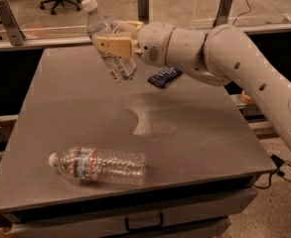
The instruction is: Place blue plastic bottle upright
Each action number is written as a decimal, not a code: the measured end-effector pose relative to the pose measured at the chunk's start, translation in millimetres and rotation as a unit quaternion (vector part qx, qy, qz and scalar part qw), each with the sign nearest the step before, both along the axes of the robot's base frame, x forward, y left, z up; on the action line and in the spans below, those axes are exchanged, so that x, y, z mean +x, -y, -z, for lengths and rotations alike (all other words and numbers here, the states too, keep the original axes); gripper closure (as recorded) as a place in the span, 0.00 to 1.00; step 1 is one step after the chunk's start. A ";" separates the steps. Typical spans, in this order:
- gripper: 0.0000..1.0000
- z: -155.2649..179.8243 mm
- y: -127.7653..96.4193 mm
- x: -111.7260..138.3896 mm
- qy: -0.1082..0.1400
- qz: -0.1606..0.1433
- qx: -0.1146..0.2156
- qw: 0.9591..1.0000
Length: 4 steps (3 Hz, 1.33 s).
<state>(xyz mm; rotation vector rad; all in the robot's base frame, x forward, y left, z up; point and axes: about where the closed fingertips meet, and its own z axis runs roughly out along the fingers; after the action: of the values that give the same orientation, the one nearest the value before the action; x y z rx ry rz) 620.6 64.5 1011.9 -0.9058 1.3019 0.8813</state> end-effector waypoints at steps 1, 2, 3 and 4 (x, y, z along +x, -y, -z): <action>1.00 33.0 6.4 -3.4 -0.002 -0.025 0.025 0.999; 1.00 33.4 6.6 -3.3 -0.002 -0.025 0.025 0.999; 1.00 32.4 2.7 -4.0 -0.003 -0.032 0.035 0.999; 1.00 39.0 11.4 -8.2 -0.008 -0.027 0.068 0.997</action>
Offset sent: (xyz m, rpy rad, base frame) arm -0.0060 -0.0184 -0.0551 0.0626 0.0207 0.0618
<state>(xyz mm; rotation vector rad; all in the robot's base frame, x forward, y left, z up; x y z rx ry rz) 612.4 53.1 972.9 -0.8326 1.2207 1.0087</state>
